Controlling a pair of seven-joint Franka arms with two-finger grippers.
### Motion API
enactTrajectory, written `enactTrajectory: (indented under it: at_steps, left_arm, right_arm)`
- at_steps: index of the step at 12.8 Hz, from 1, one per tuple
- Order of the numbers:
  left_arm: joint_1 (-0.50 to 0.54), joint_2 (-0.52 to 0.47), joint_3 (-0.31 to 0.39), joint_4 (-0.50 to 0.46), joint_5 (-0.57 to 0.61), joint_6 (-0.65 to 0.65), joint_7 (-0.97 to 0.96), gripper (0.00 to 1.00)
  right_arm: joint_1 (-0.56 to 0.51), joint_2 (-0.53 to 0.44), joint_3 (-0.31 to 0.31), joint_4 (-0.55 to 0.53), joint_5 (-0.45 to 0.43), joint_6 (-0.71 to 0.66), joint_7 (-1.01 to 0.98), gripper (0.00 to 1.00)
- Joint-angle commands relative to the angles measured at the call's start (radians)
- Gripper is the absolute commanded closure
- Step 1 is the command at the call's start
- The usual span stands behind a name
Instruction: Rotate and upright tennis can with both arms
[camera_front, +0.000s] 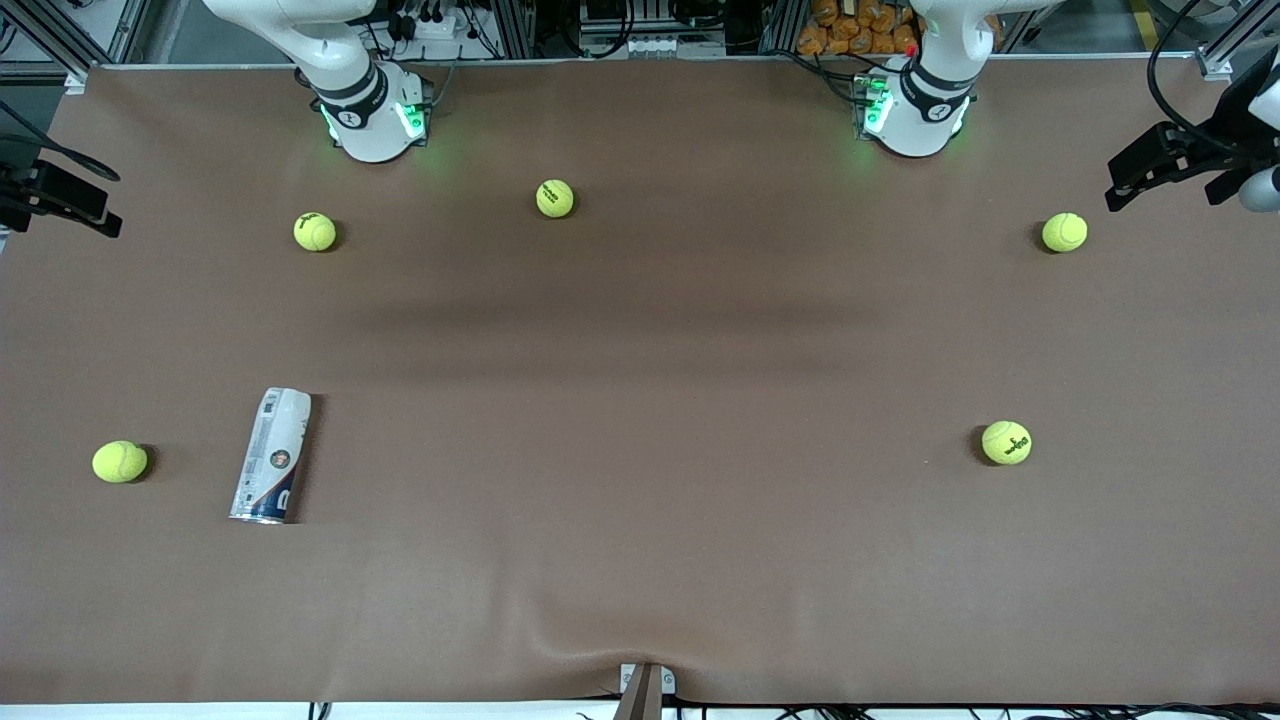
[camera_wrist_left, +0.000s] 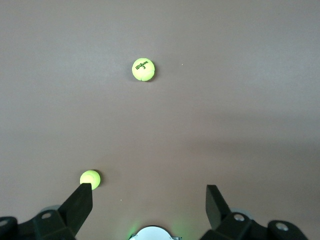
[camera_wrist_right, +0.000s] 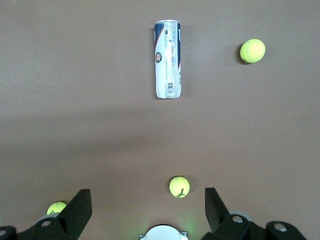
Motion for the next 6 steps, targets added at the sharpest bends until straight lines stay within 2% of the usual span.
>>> enactTrajectory:
  at_steps: [1,6]
  left_arm:
    - [0.009,0.0,-0.003,0.014,-0.018,-0.014,-0.005,0.0]
    - [0.015,-0.003,0.009,0.015,-0.019,-0.026,0.001,0.0]
  right_arm:
    - [0.008,0.002,0.0,0.005,-0.013,-0.011,0.012,0.0]
    - [0.008,0.006,0.0,0.002,-0.013,-0.005,0.006,0.0]
